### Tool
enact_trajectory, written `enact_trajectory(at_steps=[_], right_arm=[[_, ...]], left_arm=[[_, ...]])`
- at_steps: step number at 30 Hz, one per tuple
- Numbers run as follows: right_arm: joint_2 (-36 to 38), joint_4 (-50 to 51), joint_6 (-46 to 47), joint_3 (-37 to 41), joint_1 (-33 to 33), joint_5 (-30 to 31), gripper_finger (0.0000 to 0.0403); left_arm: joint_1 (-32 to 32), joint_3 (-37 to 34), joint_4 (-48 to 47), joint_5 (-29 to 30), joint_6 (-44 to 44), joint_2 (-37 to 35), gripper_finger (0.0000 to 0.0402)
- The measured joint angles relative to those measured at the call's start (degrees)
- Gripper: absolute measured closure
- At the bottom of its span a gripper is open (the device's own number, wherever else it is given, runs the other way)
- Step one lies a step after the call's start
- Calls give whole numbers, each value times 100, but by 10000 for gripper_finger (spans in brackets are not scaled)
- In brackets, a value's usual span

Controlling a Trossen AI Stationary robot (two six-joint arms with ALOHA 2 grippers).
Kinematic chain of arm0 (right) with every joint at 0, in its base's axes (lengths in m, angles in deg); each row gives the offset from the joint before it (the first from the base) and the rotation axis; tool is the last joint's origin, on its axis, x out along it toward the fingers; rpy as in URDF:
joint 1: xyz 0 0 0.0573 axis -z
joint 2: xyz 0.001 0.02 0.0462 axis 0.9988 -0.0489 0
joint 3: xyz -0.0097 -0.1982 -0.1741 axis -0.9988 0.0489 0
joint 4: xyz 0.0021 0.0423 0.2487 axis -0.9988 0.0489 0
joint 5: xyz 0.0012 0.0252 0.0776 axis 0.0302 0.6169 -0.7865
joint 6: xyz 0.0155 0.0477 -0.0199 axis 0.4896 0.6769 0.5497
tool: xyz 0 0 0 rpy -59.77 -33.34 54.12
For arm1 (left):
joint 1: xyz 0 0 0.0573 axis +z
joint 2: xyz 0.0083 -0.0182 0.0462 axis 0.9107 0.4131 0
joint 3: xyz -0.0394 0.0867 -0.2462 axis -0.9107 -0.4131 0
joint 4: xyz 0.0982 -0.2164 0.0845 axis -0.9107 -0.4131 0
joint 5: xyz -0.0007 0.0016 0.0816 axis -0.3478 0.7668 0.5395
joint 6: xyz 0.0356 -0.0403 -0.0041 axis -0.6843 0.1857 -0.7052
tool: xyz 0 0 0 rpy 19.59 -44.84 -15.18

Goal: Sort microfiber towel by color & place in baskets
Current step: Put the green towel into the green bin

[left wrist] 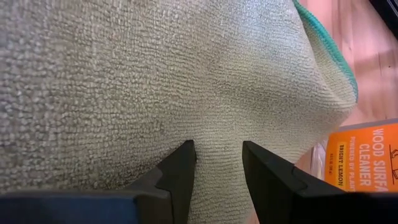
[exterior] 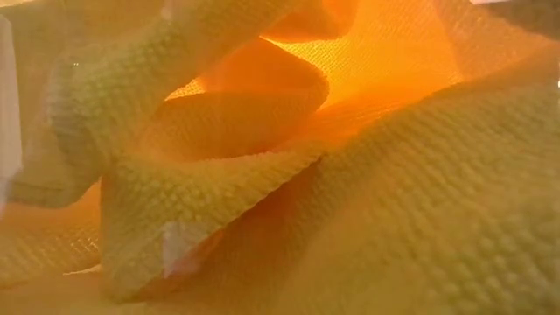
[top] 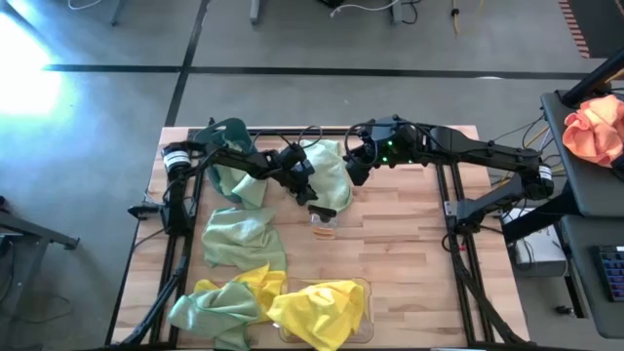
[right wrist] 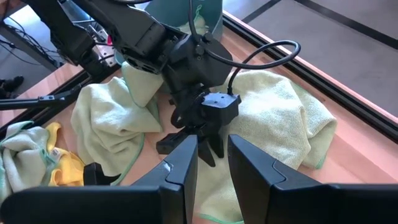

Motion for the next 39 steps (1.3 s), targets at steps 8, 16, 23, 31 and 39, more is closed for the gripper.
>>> enact_trajectory(at_steps=[8,16,23,31,39], right_arm=[[1,-1,-2,0,-1,0,321],[-1,-2,6,0,-1,0,321],[1,-4,74,0,-1,0,321],[-1,-4,210,0,-2,-2,321],[1,-3,208,0,0,-2,321]], left_arm=[[0,0,18,401,138,-11,295],[0,4,57,1154,231,-28,295],[2,4,48,1335,112,-28,295],[-11,17,26,1900,73,54,295],[-66,11,-43,2225,216,55,295]])
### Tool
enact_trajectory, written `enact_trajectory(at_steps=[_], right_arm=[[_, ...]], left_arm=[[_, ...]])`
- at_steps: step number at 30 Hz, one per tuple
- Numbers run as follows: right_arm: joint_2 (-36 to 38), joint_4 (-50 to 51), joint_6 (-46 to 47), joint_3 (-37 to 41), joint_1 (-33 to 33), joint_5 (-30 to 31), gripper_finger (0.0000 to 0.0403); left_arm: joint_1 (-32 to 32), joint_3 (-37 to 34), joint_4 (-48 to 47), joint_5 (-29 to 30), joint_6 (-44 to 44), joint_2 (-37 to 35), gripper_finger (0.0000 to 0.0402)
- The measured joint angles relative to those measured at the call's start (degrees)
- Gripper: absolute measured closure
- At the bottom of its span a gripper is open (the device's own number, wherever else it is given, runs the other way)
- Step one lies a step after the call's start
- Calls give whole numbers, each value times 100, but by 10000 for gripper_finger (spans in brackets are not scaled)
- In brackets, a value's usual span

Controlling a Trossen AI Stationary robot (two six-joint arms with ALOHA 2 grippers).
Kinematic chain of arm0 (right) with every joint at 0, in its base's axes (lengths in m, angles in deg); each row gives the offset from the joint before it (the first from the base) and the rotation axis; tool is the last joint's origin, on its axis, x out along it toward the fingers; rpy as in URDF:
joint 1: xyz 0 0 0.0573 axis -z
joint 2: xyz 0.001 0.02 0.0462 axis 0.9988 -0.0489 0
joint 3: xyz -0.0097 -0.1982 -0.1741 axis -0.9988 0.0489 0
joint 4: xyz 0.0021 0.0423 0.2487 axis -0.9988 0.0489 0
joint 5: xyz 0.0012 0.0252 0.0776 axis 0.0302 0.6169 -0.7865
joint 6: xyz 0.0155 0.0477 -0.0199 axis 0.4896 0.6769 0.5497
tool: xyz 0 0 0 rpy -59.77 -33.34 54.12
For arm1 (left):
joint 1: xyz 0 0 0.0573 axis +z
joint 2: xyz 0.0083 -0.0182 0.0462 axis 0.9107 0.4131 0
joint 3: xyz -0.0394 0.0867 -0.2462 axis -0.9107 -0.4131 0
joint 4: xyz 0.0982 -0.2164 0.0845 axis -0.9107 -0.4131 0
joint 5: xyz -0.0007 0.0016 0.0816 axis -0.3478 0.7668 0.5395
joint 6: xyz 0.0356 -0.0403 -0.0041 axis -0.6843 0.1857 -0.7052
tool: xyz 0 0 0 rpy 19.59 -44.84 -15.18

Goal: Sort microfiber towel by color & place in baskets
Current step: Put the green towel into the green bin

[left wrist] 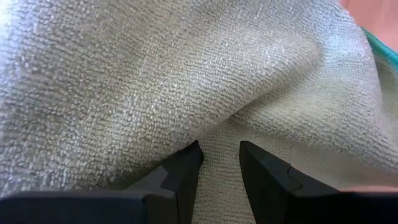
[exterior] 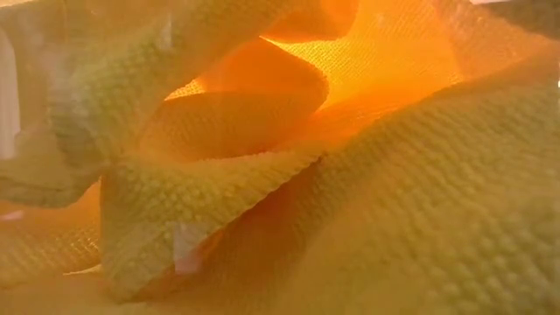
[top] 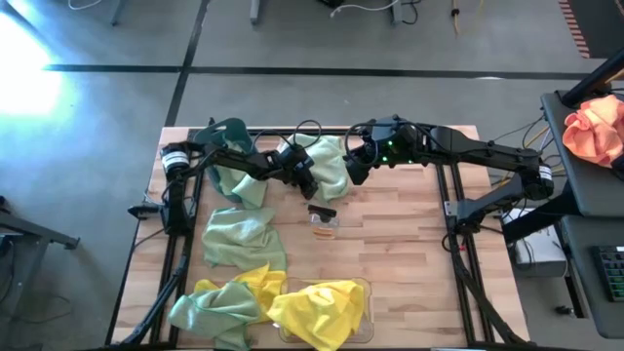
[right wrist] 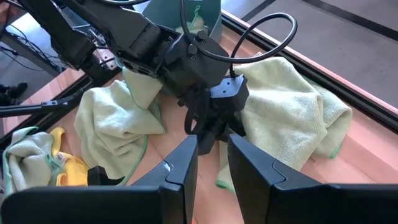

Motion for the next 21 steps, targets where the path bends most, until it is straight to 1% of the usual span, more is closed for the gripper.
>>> enact_trajectory(at_steps=[4,16,21], right_arm=[[-1,1,-7,0,-1,0,321],[0,3,-159,0,-2,0,321],[0,3,-198,0,0,0,321]], left_arm=[[-10,-2,-4,37,31,4,304],[-11,-13,-14,79,106,7,369],[-11,-15,-15,63,103,7,378]])
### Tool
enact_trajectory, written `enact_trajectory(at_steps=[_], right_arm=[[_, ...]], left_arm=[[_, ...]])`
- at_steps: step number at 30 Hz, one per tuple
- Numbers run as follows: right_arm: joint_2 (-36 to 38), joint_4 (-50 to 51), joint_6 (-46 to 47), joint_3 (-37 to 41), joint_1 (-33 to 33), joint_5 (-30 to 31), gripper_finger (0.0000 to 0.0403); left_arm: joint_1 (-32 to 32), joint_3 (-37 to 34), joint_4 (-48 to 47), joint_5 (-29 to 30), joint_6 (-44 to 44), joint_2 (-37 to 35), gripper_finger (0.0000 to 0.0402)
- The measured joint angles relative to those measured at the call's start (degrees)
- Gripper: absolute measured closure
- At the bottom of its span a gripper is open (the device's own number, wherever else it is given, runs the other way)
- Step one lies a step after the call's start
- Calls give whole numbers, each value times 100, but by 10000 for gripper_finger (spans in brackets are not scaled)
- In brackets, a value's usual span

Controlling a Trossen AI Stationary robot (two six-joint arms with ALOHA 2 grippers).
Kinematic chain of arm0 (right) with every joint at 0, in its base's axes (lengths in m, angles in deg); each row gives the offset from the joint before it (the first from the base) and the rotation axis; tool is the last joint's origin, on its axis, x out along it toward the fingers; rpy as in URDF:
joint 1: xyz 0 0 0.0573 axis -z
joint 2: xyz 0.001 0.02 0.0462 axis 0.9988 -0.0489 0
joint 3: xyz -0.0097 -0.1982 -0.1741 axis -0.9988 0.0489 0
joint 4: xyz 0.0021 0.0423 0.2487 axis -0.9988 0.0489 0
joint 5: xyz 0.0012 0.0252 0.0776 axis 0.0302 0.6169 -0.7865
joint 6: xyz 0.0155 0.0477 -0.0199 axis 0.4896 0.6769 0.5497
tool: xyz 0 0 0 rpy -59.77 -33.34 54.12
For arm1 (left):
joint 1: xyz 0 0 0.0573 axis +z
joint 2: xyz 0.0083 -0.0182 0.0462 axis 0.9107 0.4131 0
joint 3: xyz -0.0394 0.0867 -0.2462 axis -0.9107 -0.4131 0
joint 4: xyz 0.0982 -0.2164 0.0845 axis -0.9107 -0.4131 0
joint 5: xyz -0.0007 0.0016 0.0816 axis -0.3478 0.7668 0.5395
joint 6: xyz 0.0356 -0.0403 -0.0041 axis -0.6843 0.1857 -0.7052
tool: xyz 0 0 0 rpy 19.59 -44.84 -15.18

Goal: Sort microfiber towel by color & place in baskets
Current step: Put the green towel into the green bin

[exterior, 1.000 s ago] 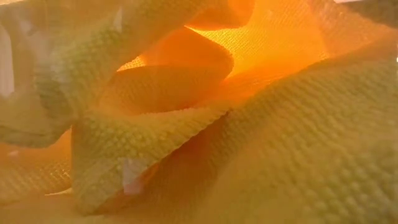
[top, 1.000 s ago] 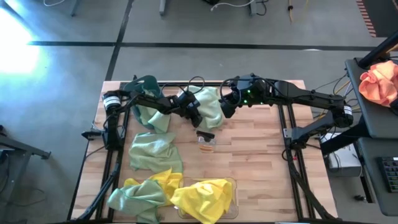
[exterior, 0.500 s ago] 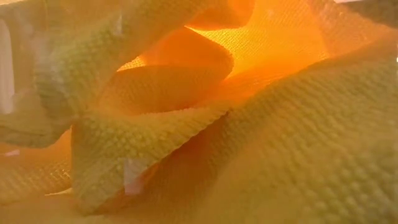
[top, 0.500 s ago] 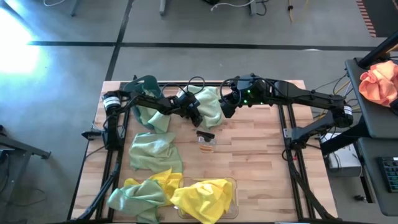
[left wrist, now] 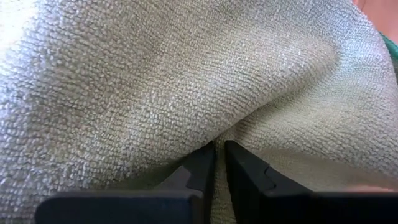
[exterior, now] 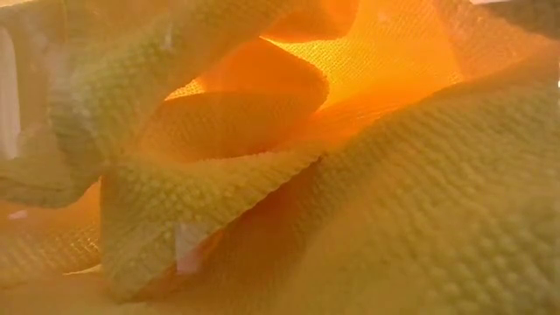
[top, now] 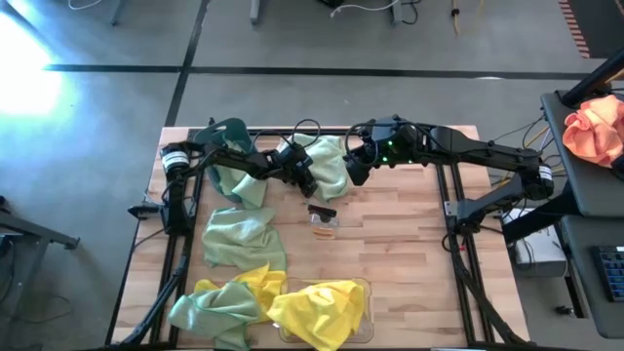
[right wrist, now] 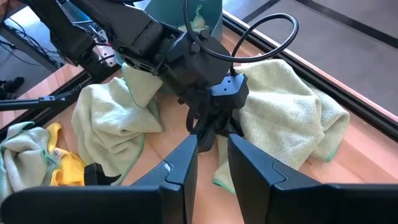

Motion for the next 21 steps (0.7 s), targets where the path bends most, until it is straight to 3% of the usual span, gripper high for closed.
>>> enact_trajectory(at_steps=[14,21], right_arm=[[0,2,-62,0,0,0,321],[0,2,-102,0,0,0,321]], left_arm=[[0,0,2,-94,-55,2,364],[-11,-22,267,-1077,-95,17,341]])
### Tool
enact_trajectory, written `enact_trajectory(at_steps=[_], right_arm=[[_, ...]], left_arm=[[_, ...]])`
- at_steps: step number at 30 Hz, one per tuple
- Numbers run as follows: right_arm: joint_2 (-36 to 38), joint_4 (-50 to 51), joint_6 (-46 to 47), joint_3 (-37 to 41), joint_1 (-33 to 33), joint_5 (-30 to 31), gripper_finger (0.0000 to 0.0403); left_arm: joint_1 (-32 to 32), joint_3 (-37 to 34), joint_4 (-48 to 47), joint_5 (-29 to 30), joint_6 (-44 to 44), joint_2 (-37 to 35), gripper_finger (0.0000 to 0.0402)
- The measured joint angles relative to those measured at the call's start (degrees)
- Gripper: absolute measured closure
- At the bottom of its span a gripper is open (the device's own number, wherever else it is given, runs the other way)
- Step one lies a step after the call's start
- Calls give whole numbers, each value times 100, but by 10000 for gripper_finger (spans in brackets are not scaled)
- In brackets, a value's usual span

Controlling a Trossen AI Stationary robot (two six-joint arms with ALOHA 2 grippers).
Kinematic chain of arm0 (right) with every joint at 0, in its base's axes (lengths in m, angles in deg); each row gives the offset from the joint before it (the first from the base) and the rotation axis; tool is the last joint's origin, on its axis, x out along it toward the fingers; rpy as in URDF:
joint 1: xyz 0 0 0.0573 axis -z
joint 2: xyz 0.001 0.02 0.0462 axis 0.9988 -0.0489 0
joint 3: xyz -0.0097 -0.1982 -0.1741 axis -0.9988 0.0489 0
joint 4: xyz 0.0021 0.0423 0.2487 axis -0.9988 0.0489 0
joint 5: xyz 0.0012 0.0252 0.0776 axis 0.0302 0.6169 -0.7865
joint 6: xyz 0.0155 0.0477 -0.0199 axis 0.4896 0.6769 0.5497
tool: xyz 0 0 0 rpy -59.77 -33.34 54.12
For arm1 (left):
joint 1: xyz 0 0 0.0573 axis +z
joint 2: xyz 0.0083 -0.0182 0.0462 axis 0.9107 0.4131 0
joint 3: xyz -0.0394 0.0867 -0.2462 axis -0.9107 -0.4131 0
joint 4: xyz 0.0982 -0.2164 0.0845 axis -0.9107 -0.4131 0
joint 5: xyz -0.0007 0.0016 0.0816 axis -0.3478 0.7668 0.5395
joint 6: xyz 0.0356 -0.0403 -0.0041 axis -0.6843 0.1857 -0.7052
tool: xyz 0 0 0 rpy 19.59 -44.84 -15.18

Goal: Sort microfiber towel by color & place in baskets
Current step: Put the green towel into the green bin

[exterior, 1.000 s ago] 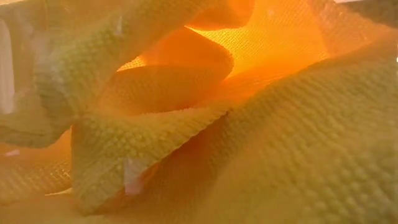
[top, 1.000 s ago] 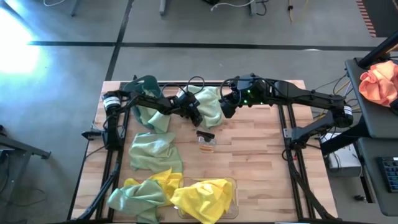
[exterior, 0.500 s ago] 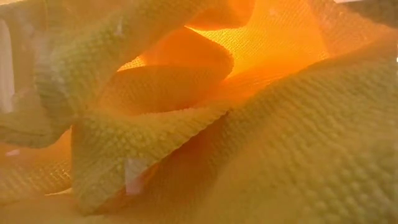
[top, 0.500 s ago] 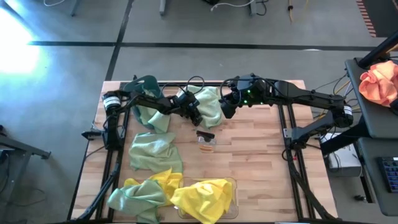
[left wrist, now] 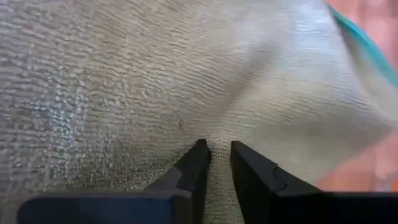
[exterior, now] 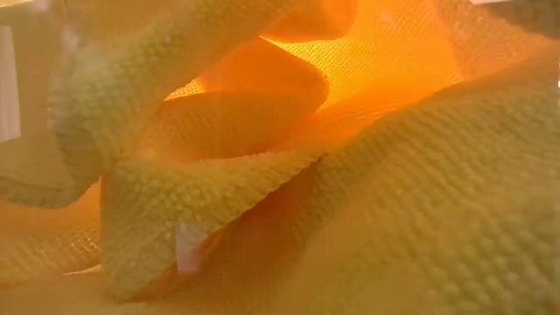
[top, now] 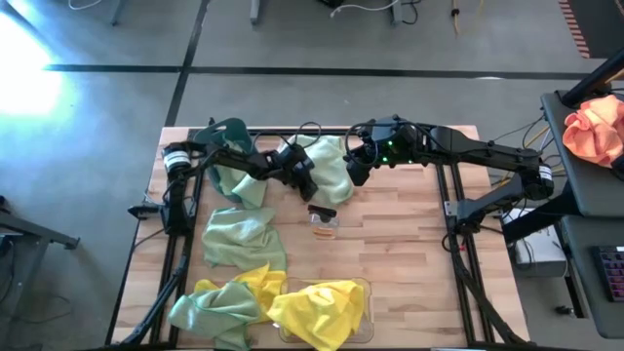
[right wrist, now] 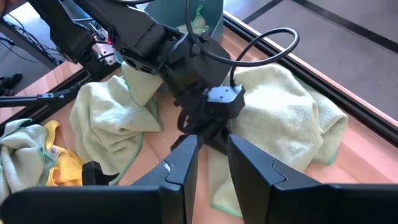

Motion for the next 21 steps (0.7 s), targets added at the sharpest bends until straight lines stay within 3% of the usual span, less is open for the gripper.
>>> enact_trajectory(at_steps=[12,21], right_arm=[[0,0,-4,0,0,0,321],[-2,0,-5,0,0,-2,321]], left_arm=[[2,491,-220,-117,25,-18,259],[2,1698,-1761,286,-1204,21,251]])
